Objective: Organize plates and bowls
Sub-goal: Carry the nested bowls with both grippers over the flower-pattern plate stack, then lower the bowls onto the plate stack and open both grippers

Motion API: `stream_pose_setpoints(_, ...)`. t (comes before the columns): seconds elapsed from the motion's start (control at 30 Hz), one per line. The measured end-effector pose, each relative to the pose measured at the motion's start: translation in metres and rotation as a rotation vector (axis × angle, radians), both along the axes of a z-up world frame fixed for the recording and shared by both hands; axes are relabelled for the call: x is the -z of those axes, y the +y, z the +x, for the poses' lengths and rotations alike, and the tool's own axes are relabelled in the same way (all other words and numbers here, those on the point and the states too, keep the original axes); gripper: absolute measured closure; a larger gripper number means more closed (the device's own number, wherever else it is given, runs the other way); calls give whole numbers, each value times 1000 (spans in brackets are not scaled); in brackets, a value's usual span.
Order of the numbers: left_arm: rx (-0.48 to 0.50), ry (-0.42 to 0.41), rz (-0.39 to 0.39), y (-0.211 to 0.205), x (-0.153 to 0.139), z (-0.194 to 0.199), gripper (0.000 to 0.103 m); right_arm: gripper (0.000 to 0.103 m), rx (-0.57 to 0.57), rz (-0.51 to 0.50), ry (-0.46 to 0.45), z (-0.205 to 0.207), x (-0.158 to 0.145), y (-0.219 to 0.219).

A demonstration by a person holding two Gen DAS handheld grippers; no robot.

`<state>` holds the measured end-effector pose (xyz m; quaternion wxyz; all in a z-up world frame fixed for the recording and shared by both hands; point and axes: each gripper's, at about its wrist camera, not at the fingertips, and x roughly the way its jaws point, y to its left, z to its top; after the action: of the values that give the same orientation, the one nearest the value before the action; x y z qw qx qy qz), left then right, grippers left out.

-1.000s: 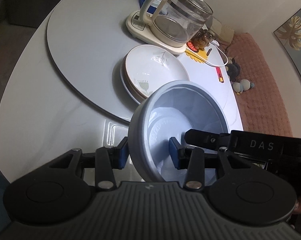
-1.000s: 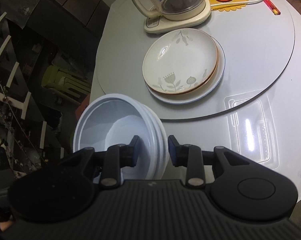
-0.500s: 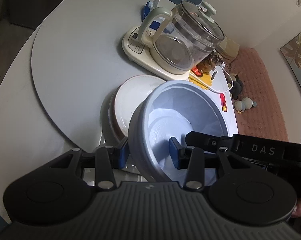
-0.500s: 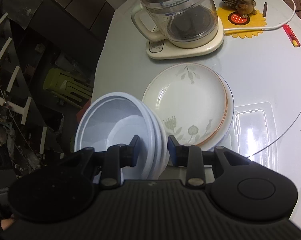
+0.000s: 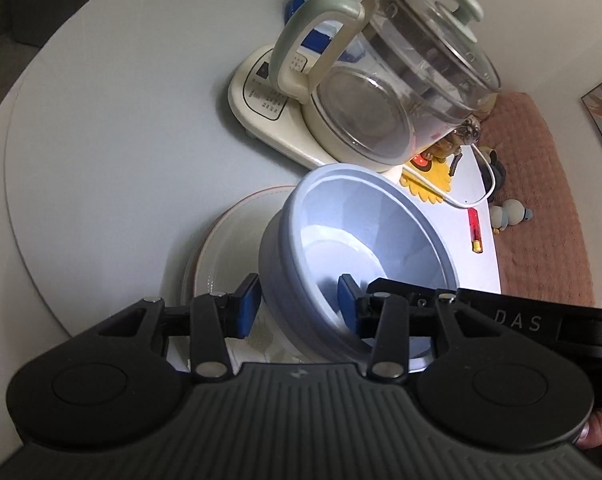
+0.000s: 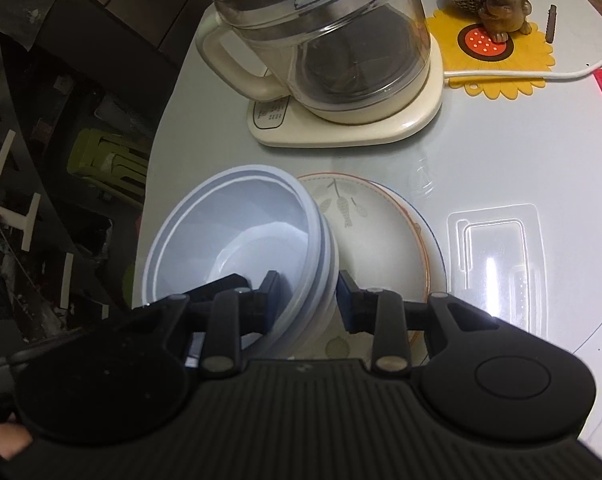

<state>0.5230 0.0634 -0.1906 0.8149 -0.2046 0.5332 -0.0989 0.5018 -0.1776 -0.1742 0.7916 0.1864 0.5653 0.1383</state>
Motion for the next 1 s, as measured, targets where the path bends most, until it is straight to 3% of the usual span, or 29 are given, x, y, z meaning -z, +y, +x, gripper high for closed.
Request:
stream_pose_setpoints(0.57,35,41,41,-11,30,27,53,68,-2,-40,53,23,37,-4)
stream_pose_setpoints(0.77,17,13,54,-2,15,21,45,68,7,-59,25,21,26,-6)
stream_pose_setpoints(1.0,1,-48,68,7,-18,5,45,68,12,-86,-18,11,4,-7)
